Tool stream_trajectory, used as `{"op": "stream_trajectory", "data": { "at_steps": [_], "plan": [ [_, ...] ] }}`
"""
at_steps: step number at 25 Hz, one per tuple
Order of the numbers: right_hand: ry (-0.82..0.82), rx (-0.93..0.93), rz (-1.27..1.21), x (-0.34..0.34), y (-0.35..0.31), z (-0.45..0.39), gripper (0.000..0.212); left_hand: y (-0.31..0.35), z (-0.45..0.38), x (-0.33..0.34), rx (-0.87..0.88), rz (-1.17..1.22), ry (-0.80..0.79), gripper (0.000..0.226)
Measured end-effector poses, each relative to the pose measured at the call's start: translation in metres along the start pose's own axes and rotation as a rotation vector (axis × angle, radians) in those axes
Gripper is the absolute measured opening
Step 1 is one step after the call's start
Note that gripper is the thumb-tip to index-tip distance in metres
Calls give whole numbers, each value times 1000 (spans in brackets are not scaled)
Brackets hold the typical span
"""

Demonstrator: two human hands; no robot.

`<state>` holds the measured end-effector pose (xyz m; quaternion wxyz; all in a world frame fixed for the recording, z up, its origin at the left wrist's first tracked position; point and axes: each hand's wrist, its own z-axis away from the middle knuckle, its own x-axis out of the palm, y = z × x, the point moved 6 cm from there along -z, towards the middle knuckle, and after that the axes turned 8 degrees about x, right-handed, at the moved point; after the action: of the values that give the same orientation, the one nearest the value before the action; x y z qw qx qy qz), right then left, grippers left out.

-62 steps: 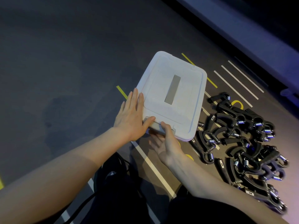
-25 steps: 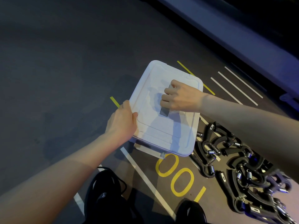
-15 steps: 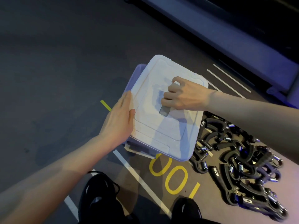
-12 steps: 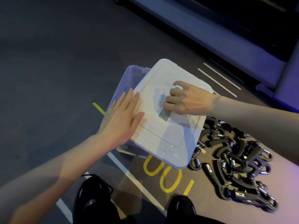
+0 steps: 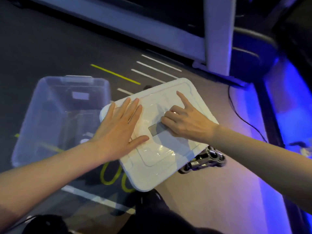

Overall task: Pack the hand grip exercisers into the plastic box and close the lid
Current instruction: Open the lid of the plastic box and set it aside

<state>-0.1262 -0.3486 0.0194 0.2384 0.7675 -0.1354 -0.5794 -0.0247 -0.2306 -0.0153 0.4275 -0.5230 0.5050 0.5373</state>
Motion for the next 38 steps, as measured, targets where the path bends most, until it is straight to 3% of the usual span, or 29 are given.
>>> {"op": "stream_trajectory", "data": {
  "at_steps": [3, 8, 15, 21, 26, 29, 31, 38],
  "plan": [
    [-18, 207, 18, -8, 16, 59, 7, 48, -29, 4, 213, -101, -36, 86],
    [-128, 470, 21, -9, 28, 154, 10, 119, -74, 15, 397, -174, -114, 83],
    [-297, 791, -124, 2, 15, 279, 28, 215, -104, 60, 607, -20, -221, 83],
    [-413, 1132, -171, 15, 1, 375, 25, 293, -107, 95, 807, -16, -399, 99],
    [-659, 1338, -206, 44, -11, 430, 21, 330, -98, 121, 851, 36, -552, 102],
    [-814, 1506, -276, 71, -23, 457, 7, 336, -93, 131, 853, 35, -556, 109],
    [-929, 1601, -268, 88, -30, 468, 13, 338, -93, 133, 840, 42, -549, 111],
    [-1169, 1867, -301, 122, -43, 499, 19, 329, -96, 129, 738, 160, -566, 90]
  ]
}}
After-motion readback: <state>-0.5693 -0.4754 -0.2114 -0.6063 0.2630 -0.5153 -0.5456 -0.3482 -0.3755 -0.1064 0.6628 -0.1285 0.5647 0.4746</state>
